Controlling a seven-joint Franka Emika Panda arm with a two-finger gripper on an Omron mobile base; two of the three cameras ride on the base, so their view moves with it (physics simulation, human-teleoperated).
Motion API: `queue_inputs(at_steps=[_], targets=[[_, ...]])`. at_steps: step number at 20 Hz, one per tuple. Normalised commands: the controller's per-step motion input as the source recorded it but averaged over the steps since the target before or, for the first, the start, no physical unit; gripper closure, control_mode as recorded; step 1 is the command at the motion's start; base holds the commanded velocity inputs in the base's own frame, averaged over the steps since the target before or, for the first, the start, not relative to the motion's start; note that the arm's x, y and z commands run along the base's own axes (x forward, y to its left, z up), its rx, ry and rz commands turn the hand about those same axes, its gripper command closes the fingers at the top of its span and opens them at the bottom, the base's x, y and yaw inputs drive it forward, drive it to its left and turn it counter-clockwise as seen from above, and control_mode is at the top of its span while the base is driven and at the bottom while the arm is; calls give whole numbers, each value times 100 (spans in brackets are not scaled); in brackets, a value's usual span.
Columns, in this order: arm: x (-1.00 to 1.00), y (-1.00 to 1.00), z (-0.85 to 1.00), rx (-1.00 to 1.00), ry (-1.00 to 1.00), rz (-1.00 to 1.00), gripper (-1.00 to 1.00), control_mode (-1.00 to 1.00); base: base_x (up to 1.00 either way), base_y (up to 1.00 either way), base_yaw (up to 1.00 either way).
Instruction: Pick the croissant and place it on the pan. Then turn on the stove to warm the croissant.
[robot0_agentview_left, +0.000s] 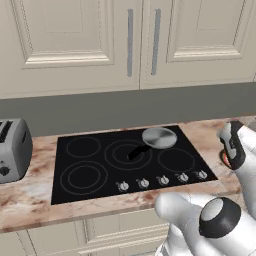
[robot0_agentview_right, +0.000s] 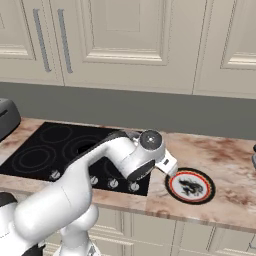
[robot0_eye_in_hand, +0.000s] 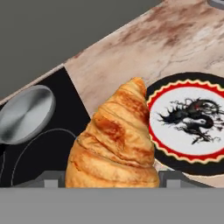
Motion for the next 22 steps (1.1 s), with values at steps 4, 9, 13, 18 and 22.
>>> queue_inputs(at_steps=[4,9,13,18,22], targets=[[-1,82,39,-16,-8,4,100,-100,0,0,0],[0,92,29,-17,-5,7,100,-100,0,0,0],[0,89,26,-18,-8,8,100,-100,0,0,0],[0,25,5,-4,-2,3,100,-100,0,0,0],[4,16,0,0,0,0,100,-100,0,0,0]])
